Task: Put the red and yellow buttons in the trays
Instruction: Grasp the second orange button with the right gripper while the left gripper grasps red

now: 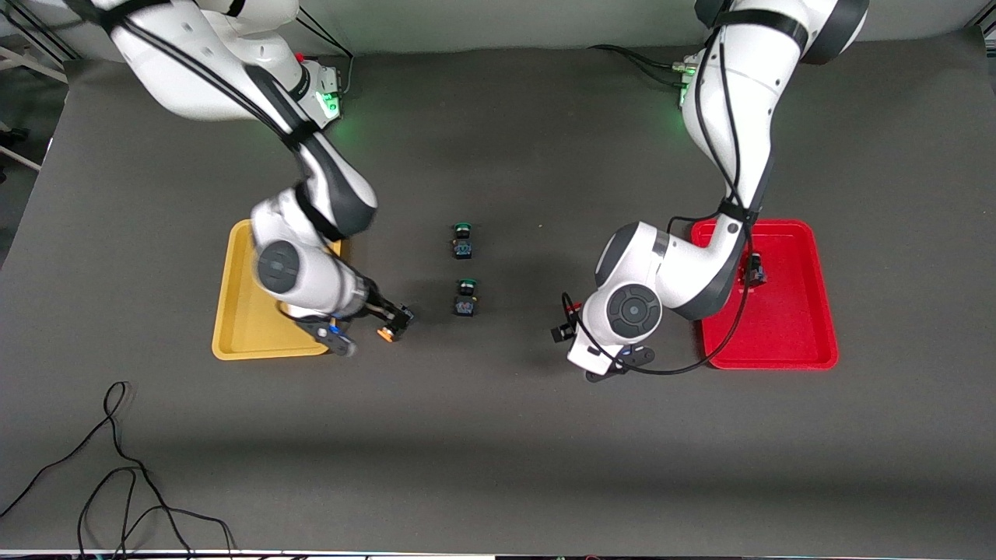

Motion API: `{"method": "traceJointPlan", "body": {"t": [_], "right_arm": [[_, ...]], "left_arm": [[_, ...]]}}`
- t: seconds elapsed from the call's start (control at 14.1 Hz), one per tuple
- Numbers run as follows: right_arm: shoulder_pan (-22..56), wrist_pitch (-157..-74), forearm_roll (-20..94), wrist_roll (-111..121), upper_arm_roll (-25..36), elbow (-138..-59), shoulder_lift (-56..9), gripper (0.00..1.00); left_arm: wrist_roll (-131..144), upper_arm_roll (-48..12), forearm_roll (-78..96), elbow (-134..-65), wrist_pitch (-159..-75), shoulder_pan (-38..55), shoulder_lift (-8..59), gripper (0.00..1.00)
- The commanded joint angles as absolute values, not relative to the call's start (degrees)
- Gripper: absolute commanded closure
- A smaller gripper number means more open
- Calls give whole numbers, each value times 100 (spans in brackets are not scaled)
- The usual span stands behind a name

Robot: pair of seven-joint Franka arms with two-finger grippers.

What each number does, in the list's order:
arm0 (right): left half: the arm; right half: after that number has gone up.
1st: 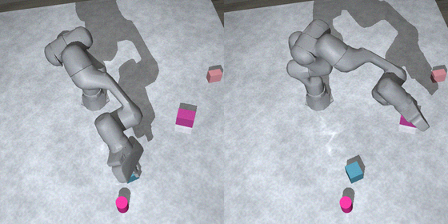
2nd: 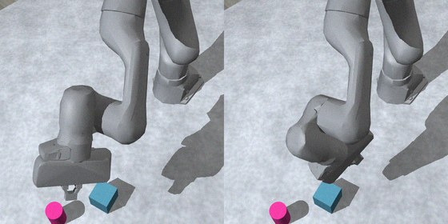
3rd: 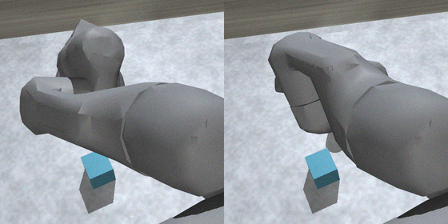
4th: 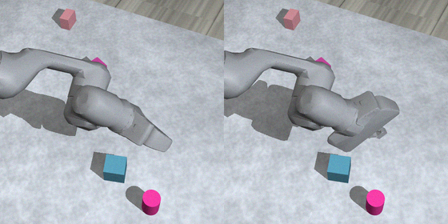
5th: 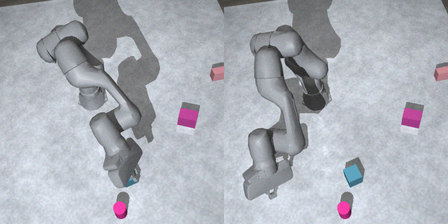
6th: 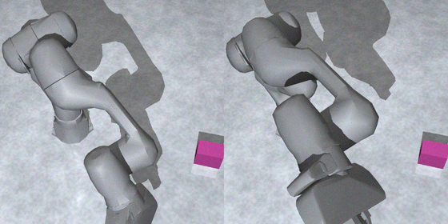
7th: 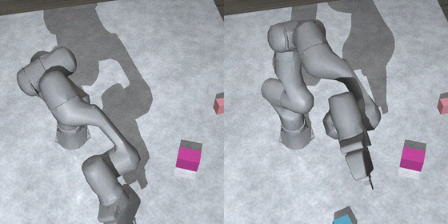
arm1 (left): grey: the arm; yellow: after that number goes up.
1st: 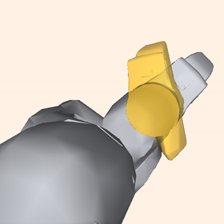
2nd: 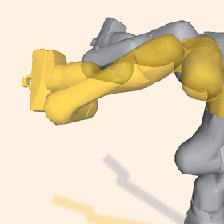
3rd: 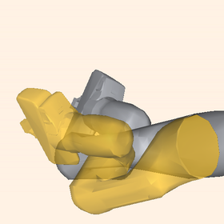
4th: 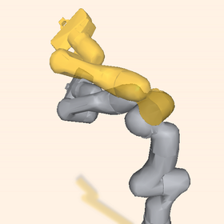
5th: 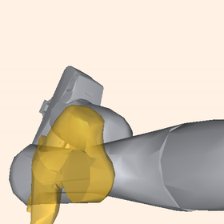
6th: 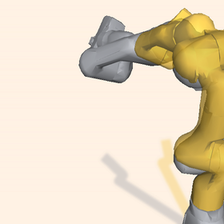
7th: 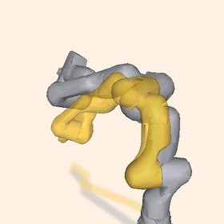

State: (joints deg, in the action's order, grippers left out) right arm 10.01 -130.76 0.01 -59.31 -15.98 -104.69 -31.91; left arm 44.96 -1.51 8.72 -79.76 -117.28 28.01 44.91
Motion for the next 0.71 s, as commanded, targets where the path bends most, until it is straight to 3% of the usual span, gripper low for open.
{"method": "traceJointPlan", "body": {"t": [0.0, 0.21, 0.28, 0.43, 0.5, 0.57, 0.64], "right_arm": [[1028, -13175, -491, -6381, -1626, -10186, -3752, 0], [1020, -13175, -510, -6399, -1609, -10213, -3841, 0], [1011, -13175, -510, -6398, -1582, -10213, -3876, 10], [1002, -13157, -510, -6407, -1582, -10187, -3841, 61], [993, -13140, -501, -6399, -1582, -10187, -3815, 89], [958, -13140, -501, -6398, -1582, -10187, -3823, 100], [949, -13131, -492, -6398, -1582, -10195, -3797, 100]], "left_arm": [[4605, -114, 888, -7875, -12066, 2848, 4763, 1], [4605, -114, 879, -8366, -12611, 2917, 4764, 6], [4605, -114, 888, -8480, -12682, 2988, 4755, 12], [4614, -114, 888, -8587, -12674, 3015, 4694, 48], [4632, -114, 888, -8587, -12622, 3023, 4685, 77], [4675, -114, 888, -8587, -12604, 3023, 4676, 100], [4702, -123, 888, -8587, -12586, 3023, 4658, 100]]}}
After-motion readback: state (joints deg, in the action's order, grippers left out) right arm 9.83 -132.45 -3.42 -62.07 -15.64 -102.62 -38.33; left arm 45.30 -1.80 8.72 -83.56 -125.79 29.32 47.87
